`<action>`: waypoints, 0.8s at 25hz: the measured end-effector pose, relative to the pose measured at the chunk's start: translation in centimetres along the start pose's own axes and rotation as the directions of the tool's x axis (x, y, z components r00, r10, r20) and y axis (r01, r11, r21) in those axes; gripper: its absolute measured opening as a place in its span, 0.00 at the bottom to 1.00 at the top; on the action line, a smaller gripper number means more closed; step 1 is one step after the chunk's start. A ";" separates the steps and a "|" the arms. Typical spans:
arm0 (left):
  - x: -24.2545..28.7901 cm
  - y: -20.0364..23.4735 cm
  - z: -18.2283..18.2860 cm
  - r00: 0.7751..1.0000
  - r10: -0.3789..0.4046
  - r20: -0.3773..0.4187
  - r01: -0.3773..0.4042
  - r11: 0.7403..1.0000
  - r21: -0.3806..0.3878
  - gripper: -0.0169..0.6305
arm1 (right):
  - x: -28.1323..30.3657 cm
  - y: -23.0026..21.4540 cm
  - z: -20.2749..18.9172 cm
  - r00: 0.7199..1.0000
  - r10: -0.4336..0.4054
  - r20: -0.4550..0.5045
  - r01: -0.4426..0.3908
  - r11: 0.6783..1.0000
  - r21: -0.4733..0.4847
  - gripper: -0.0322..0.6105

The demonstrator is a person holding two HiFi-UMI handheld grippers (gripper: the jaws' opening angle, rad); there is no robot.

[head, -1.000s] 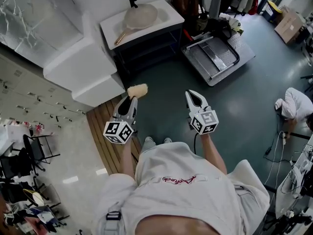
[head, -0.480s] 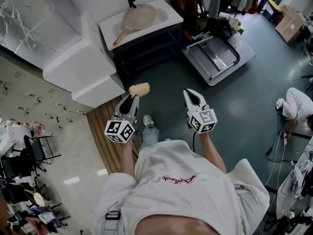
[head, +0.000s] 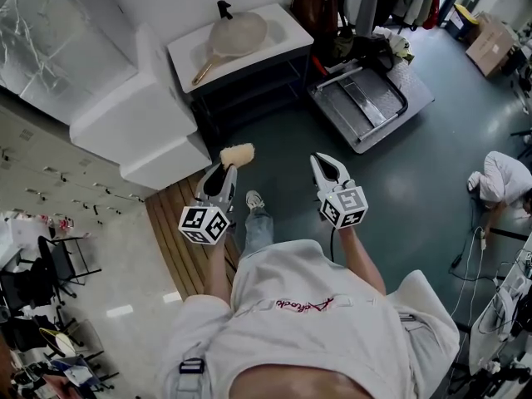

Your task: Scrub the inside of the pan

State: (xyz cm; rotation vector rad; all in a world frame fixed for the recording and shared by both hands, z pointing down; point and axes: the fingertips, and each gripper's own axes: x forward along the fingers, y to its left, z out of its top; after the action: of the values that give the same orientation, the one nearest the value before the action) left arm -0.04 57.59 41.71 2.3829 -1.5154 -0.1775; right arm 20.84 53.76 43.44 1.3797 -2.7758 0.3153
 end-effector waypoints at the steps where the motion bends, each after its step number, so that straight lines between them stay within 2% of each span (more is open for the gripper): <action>1: 0.4 0.5 0.0 1.000 0.000 -0.001 0.000 1.000 -0.002 0.16 | 0.7 -0.1 0.0 1.000 0.002 -0.003 -0.002 1.000 -0.003 0.06; 20: 11.5 12.5 5.1 1.000 -0.013 0.025 0.013 0.999 -0.030 0.16 | 17.1 -3.0 3.7 1.000 0.005 -0.011 -0.006 0.999 -0.049 0.06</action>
State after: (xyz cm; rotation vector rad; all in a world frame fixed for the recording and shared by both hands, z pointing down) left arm -7.24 41.37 41.68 2.3761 -1.4980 -0.2316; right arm 13.12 37.87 42.22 1.3561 -2.7598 0.2517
